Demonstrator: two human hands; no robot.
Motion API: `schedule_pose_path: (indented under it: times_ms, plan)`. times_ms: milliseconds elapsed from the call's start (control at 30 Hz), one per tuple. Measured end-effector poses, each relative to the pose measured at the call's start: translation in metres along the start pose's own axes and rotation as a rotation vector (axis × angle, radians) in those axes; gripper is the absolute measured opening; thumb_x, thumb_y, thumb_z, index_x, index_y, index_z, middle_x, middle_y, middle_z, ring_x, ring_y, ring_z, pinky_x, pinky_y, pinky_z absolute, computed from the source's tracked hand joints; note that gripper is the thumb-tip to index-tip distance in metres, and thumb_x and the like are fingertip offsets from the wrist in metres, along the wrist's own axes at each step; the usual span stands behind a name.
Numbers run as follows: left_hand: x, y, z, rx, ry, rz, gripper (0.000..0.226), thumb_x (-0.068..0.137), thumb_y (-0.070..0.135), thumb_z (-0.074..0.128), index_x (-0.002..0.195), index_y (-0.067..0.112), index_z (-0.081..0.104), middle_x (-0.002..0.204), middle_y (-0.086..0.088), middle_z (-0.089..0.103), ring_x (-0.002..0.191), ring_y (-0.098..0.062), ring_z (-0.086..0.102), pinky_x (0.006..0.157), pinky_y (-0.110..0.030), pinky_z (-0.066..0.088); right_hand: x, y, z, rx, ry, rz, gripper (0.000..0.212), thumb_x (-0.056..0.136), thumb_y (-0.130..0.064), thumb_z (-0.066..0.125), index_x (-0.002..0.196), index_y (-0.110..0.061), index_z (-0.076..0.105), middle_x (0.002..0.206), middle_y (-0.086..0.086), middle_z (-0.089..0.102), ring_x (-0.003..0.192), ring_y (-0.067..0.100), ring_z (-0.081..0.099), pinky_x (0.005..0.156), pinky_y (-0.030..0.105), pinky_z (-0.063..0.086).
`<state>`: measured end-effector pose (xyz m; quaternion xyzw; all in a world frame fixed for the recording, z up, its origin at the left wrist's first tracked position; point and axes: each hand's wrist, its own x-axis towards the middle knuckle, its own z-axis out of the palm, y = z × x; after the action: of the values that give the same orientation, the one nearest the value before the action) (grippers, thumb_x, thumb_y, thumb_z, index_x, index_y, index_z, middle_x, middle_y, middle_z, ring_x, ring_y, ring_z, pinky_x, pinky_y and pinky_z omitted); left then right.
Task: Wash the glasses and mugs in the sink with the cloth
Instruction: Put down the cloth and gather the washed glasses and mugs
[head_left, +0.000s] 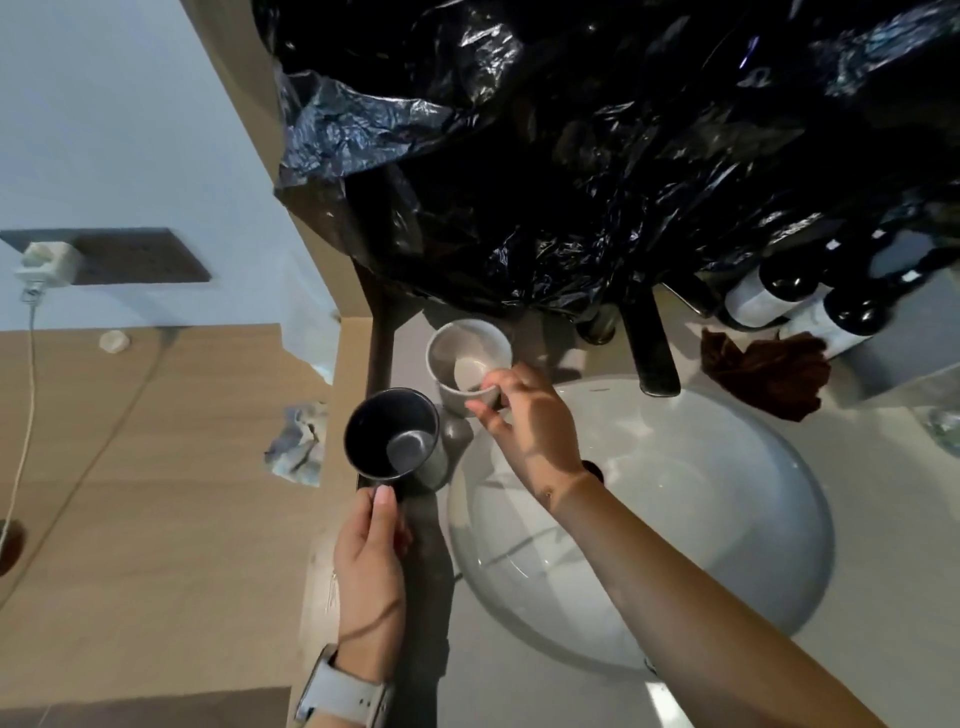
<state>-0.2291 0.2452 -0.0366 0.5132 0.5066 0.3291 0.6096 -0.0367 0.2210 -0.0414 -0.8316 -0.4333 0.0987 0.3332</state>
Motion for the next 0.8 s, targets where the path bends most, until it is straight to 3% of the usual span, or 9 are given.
schedule_pose_path:
  times_ms: [100, 167, 233, 333, 400, 467, 600, 700, 800]
  plan:
    - [-0.001, 0.000, -0.001, -0.003, 0.001, 0.002, 0.033, 0.091, 0.036, 0.048, 0.065, 0.015, 0.046, 0.060, -0.002, 0.038, 0.060, -0.018, 0.034, 0.058, -0.034, 0.028, -0.007, -0.009, -0.001, 0.104, -0.049, 0.086, 0.023, 0.086, -0.032, 0.068, 0.107, -0.021, 0.067, 0.097, -0.005, 0.061, 0.083, 0.010, 0.058, 0.075, 0.023, 0.049]
    - [-0.002, 0.001, -0.001, 0.004, -0.002, 0.013, 0.036, 0.091, 0.036, 0.048, 0.068, 0.009, 0.044, 0.062, -0.007, 0.037, 0.060, -0.020, 0.034, 0.059, -0.034, 0.029, -0.013, -0.011, -0.002, 0.384, -0.102, 0.184, 0.026, 0.088, -0.022, 0.066, 0.114, -0.022, 0.065, 0.088, -0.005, 0.062, 0.080, 0.009, 0.058, 0.074, 0.018, 0.049]
    - [-0.002, 0.002, 0.001, 0.014, -0.009, 0.025, 0.038, 0.095, 0.033, 0.048, 0.069, 0.005, 0.042, 0.063, -0.011, 0.035, 0.060, -0.020, 0.034, 0.059, -0.033, 0.029, -0.016, -0.009, -0.012, 0.596, -0.025, 0.256, 0.026, 0.091, -0.013, 0.060, 0.116, -0.019, 0.064, 0.085, -0.009, 0.061, 0.077, 0.003, 0.056, 0.067, 0.011, 0.046]
    - [-0.001, 0.003, 0.001, 0.006, -0.018, 0.035, 0.038, 0.101, 0.026, 0.047, 0.070, 0.006, 0.043, 0.063, -0.007, 0.036, 0.059, -0.016, 0.035, 0.059, -0.032, 0.029, -0.003, 0.011, -0.020, 0.351, 0.118, 0.141, 0.040, 0.091, -0.011, 0.060, 0.130, -0.018, 0.055, 0.112, -0.010, 0.055, 0.088, -0.001, 0.056, 0.073, 0.014, 0.047]
    - [-0.001, 0.003, 0.002, -0.001, -0.030, 0.025, 0.036, 0.099, 0.029, 0.046, 0.069, 0.008, 0.043, 0.060, 0.000, 0.037, 0.059, -0.015, 0.035, 0.059, -0.032, 0.029, 0.012, 0.016, -0.023, 0.392, -0.053, 0.182, 0.047, 0.096, -0.025, 0.056, 0.141, -0.026, 0.044, 0.135, -0.006, 0.046, 0.112, 0.009, 0.054, 0.092, 0.025, 0.047]
    - [-0.002, 0.003, 0.003, -0.001, -0.024, 0.010, 0.037, 0.103, 0.024, 0.045, 0.069, 0.010, 0.042, 0.058, 0.004, 0.037, 0.059, -0.014, 0.034, 0.060, -0.032, 0.029, 0.021, 0.017, -0.023, 0.508, -0.187, 0.215, 0.040, 0.099, -0.030, 0.049, 0.139, -0.027, 0.046, 0.132, -0.009, 0.046, 0.122, 0.013, 0.050, 0.097, 0.034, 0.049]
    - [-0.004, 0.003, 0.005, 0.003, 0.008, -0.010, 0.037, 0.105, 0.017, 0.042, 0.068, 0.011, 0.041, 0.060, 0.003, 0.036, 0.059, -0.014, 0.034, 0.059, -0.032, 0.028, 0.026, 0.021, -0.032, 0.562, -0.258, 0.269, 0.022, 0.098, -0.027, 0.053, 0.111, -0.011, 0.060, 0.097, -0.003, 0.055, 0.081, 0.012, 0.060, 0.064, 0.025, 0.053]
    - [-0.005, 0.003, 0.007, 0.006, 0.021, -0.017, 0.037, 0.105, 0.018, 0.042, 0.069, 0.010, 0.041, 0.063, -0.001, 0.035, 0.061, -0.014, 0.034, 0.060, -0.032, 0.028, 0.021, 0.023, -0.031, 0.568, -0.388, 0.304, 0.023, 0.098, -0.028, 0.054, 0.090, -0.007, 0.059, 0.071, 0.000, 0.055, 0.056, 0.005, 0.054, 0.060, 0.023, 0.048]
    - [-0.008, 0.008, 0.012, 0.008, 0.030, -0.011, 0.035, 0.106, 0.019, 0.041, 0.072, 0.009, 0.042, 0.065, -0.003, 0.033, 0.062, -0.015, 0.033, 0.060, -0.031, 0.028, 0.016, 0.018, -0.019, 0.629, -0.455, 0.325, 0.025, 0.100, -0.026, 0.050, 0.079, -0.013, 0.055, 0.064, 0.001, 0.049, 0.056, 0.009, 0.047, 0.058, 0.026, 0.042]
